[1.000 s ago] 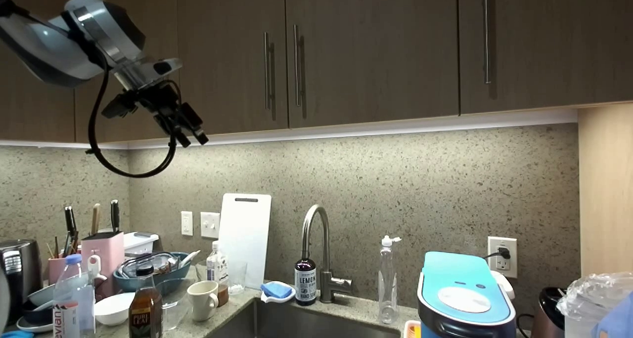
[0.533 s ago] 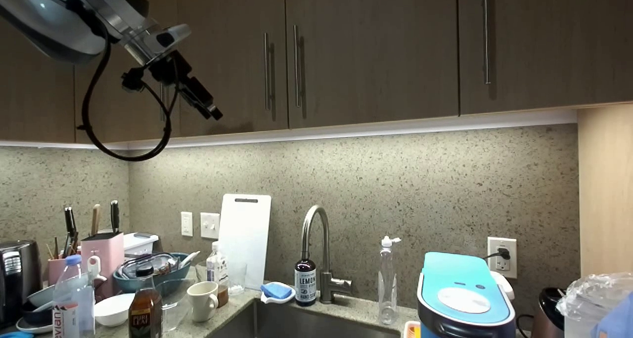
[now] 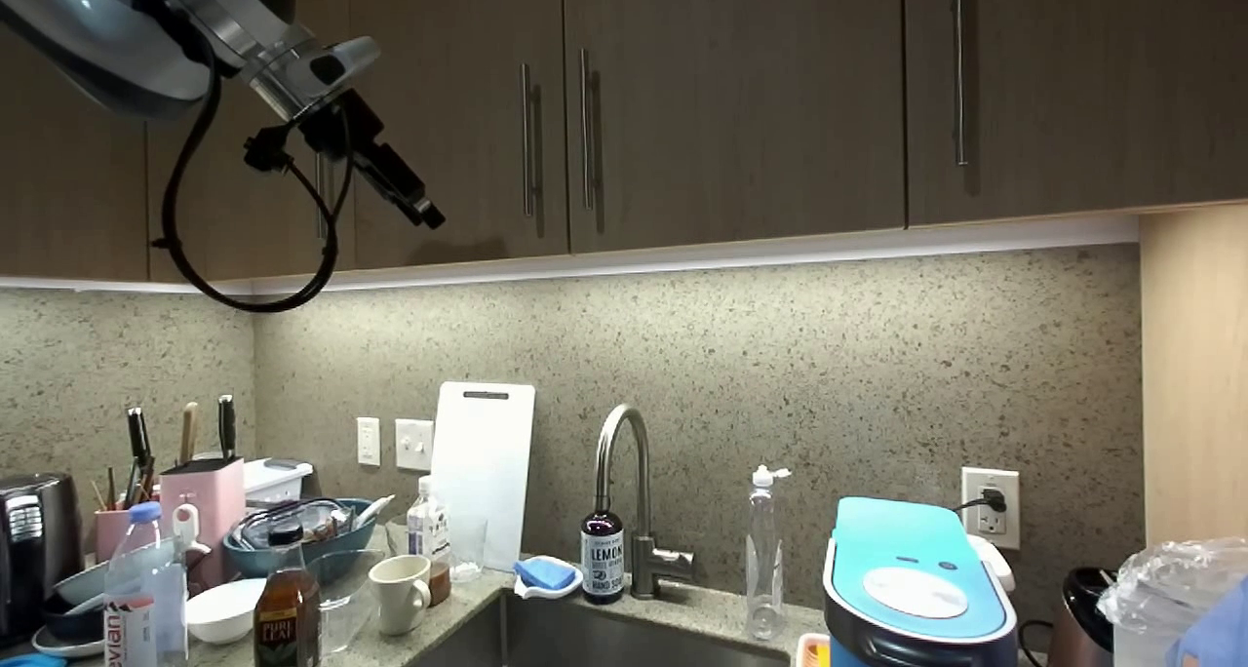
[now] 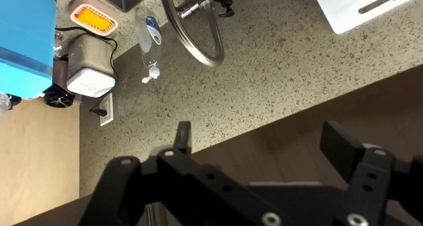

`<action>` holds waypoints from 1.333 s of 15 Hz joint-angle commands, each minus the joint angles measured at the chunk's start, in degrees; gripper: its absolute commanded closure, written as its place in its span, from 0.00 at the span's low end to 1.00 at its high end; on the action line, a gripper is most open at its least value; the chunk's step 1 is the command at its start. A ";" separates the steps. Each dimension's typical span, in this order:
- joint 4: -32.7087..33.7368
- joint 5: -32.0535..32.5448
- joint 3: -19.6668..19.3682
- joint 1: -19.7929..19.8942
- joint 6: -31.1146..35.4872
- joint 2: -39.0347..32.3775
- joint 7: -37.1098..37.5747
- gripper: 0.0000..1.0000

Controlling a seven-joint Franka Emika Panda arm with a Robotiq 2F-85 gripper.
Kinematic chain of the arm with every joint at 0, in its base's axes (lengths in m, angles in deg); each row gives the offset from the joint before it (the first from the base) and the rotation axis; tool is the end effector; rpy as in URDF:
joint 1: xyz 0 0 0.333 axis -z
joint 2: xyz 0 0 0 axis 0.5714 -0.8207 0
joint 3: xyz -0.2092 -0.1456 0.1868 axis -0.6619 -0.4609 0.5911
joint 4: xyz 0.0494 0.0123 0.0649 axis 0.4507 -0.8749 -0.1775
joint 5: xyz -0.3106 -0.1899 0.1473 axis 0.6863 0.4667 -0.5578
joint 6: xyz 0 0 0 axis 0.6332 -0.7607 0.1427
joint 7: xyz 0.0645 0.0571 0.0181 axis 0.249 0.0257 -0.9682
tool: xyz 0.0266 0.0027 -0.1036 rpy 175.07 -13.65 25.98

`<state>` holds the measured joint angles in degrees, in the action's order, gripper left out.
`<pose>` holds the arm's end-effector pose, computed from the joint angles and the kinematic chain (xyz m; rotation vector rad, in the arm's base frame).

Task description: Open the left cabinet door

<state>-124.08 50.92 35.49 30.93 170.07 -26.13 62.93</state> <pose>0.4002 0.2263 0.6500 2.6996 -0.9781 1.2480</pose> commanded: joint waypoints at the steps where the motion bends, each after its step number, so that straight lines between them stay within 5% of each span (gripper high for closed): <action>1: 4.05 3.96 0.61 5.05 0.18 -1.18 4.90 0.00; 5: 8.67 8.47 -0.07 9.71 -1.37 -1.73 9.95 0.00; 6: 6.65 6.68 -1.02 7.22 -0.72 -1.03 6.92 0.00; 20: 9.81 8.57 -0.70 4.63 -0.39 -5.86 6.87 0.00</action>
<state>-114.59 58.81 35.80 37.00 170.23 -31.62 69.40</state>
